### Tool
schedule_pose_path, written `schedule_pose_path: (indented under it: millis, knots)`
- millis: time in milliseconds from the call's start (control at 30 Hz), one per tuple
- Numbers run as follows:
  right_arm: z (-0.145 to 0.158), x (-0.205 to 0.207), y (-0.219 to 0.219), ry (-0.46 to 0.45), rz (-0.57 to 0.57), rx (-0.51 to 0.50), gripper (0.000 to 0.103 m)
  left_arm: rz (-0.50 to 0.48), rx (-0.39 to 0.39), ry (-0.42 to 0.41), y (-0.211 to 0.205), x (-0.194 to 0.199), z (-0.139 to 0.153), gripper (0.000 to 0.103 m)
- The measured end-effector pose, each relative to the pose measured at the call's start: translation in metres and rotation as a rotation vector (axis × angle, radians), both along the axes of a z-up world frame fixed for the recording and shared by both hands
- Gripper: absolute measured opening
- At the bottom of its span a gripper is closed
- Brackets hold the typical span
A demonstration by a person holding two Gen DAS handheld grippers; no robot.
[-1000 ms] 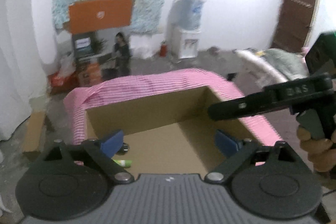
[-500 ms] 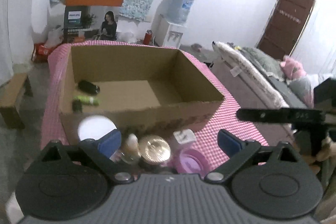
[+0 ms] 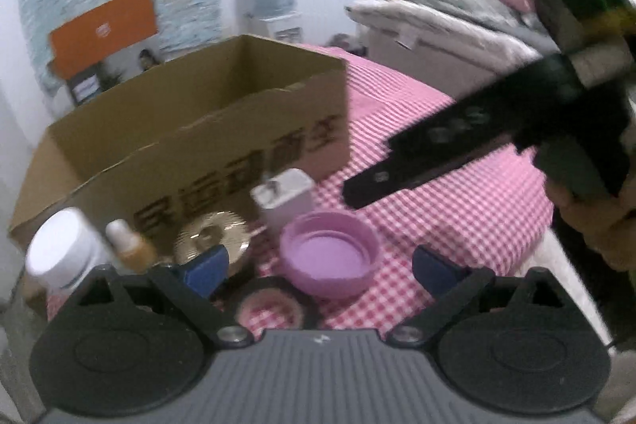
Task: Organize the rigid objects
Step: 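Withdraw the right tool from the box toward the pink plastic lid, then close the right tool on the rim of the pink plastic lid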
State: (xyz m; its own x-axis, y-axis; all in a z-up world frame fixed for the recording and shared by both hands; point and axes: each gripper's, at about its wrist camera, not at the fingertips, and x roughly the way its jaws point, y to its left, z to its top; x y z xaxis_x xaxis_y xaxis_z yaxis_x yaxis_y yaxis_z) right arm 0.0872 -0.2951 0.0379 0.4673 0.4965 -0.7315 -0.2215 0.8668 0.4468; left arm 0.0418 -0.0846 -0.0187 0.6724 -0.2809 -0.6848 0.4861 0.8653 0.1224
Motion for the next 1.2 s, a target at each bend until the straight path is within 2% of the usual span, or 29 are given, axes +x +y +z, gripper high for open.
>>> schedule_pose_path:
  millis: [33, 167, 367, 433, 567, 800, 1033, 1200]
  knots:
    - [-0.003, 0.002, 0.003, 0.009, 0.009, -0.012, 0.057, -0.012, 0.018, -0.008, -0.005, 0.000, -0.004, 0.099]
    - [-0.009, 0.010, 0.013, 0.026, 0.043, -0.056, 0.048, -0.028, 0.072, -0.018, -0.016, 0.007, -0.016, 0.096]
    - [-0.016, 0.016, 0.026, 0.044, 0.092, -0.106, 0.036, -0.025, 0.081, 0.030, -0.019, 0.021, -0.029, 0.089]
    - [-0.019, 0.018, 0.030, 0.046, 0.107, -0.119, 0.028, -0.023, 0.074, 0.037, -0.018, 0.024, -0.031, 0.087]
    - [-0.025, 0.019, 0.037, 0.049, 0.128, -0.156, 0.025, -0.022, 0.045, 0.066, -0.017, 0.025, -0.031, 0.081]
    - [-0.024, 0.018, 0.031, 0.060, 0.128, -0.176, 0.023, -0.044, 0.015, 0.089, -0.025, 0.025, -0.032, 0.080]
    - [-0.023, 0.012, 0.009, 0.055, 0.082, -0.189, 0.023, -0.102, -0.004, 0.091, -0.044, 0.019, -0.032, 0.080]
    - [-0.024, 0.008, -0.007, 0.056, 0.050, -0.160, 0.023, -0.112, 0.035, 0.067, -0.055, 0.018, -0.036, 0.080]
